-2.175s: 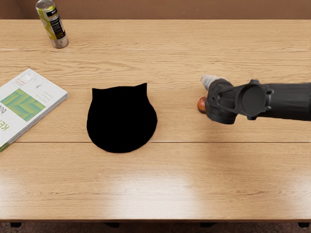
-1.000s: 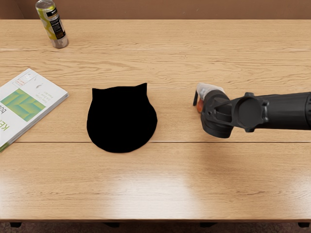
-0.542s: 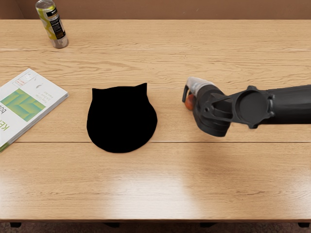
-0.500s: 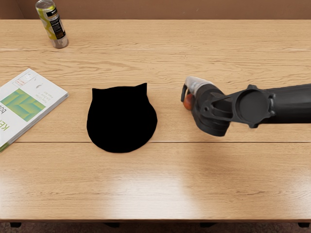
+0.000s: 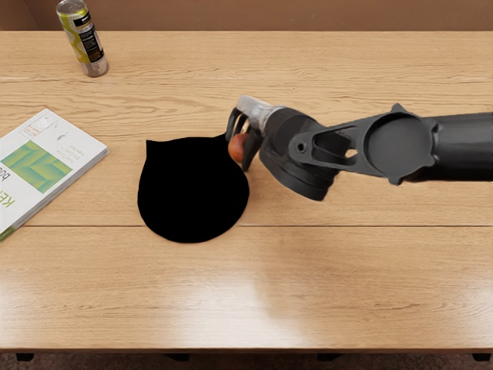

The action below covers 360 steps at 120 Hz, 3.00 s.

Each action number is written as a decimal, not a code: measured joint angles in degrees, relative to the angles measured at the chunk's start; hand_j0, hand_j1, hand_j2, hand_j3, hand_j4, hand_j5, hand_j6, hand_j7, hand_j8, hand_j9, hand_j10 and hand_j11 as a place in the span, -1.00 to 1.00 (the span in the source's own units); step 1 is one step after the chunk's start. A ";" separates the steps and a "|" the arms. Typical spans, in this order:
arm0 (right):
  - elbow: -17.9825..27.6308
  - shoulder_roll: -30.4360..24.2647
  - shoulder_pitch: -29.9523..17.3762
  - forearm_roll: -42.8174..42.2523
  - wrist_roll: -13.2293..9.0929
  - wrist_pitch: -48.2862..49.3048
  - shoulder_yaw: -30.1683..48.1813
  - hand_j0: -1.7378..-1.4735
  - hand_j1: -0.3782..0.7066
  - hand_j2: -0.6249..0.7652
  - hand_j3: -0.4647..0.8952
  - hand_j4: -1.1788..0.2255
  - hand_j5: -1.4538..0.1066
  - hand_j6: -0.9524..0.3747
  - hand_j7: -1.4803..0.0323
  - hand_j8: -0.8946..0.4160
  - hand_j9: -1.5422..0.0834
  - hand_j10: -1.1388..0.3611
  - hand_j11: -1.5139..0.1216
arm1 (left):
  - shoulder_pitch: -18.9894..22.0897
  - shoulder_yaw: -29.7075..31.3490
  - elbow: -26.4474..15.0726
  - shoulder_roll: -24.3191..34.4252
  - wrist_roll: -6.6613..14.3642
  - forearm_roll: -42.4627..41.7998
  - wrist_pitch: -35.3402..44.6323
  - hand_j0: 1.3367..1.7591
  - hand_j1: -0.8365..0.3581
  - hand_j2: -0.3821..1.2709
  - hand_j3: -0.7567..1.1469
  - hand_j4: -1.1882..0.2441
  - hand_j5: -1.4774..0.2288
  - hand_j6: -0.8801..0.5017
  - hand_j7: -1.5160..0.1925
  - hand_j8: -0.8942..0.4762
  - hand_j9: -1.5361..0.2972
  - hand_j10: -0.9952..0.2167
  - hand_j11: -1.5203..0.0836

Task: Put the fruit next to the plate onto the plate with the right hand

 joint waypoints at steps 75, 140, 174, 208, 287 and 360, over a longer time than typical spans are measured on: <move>-1.44 8.07 -1.14 -1.24 0.08 -0.68 6.15 -0.38 0.15 0.77 -0.32 -0.53 -0.66 -0.45 -0.54 -0.42 -0.57 -0.60 -0.62 | 3.16 0.00 0.01 0.00 0.00 0.00 0.00 0.52 0.96 -0.53 -0.21 0.64 0.71 0.25 0.75 0.28 0.66 0.62 0.87; -4.86 8.18 -6.57 -5.88 0.06 -0.34 6.15 -0.39 -0.57 0.19 -0.32 0.25 0.35 0.11 0.43 0.06 0.39 0.12 0.35 | 3.16 0.00 0.01 0.00 0.00 0.00 0.00 0.52 0.96 -0.53 -0.20 0.64 0.71 0.25 0.75 0.28 0.66 0.62 0.87; -4.90 8.18 -11.43 -5.56 0.05 1.56 12.87 -0.39 -0.85 -0.03 -0.32 0.57 0.73 0.35 0.83 0.29 0.77 0.42 0.73 | 3.16 0.00 0.01 0.00 0.00 0.00 0.00 0.52 0.96 -0.53 -0.20 0.64 0.71 0.25 0.75 0.28 0.66 0.62 0.87; -4.70 7.55 -32.58 24.03 0.05 47.45 49.42 -0.40 -0.92 -0.08 -0.32 0.65 0.83 0.41 0.92 0.35 0.87 0.49 0.82 | 2.58 0.00 0.01 0.00 0.00 0.00 0.00 0.52 0.96 -0.53 -0.20 0.64 0.71 0.25 0.75 0.28 0.66 0.62 0.87; -5.31 -26.32 -45.46 58.43 0.05 62.94 49.94 -0.40 -0.95 -0.10 -0.32 0.68 0.86 0.44 0.96 0.37 0.90 0.52 0.85 | 2.64 0.00 0.01 0.00 0.00 0.00 0.00 0.52 0.96 -0.53 -0.21 0.64 0.71 0.25 0.75 0.28 0.66 0.62 0.87; -10.69 -30.67 -52.70 59.13 0.05 62.98 50.15 -0.40 -0.95 -0.10 -0.32 0.68 0.86 0.44 0.96 0.37 0.90 0.52 0.85 | 1.58 -0.01 0.01 0.00 0.00 0.00 0.00 0.52 0.96 -0.53 -0.21 0.64 0.71 0.25 0.75 0.28 0.66 0.62 0.87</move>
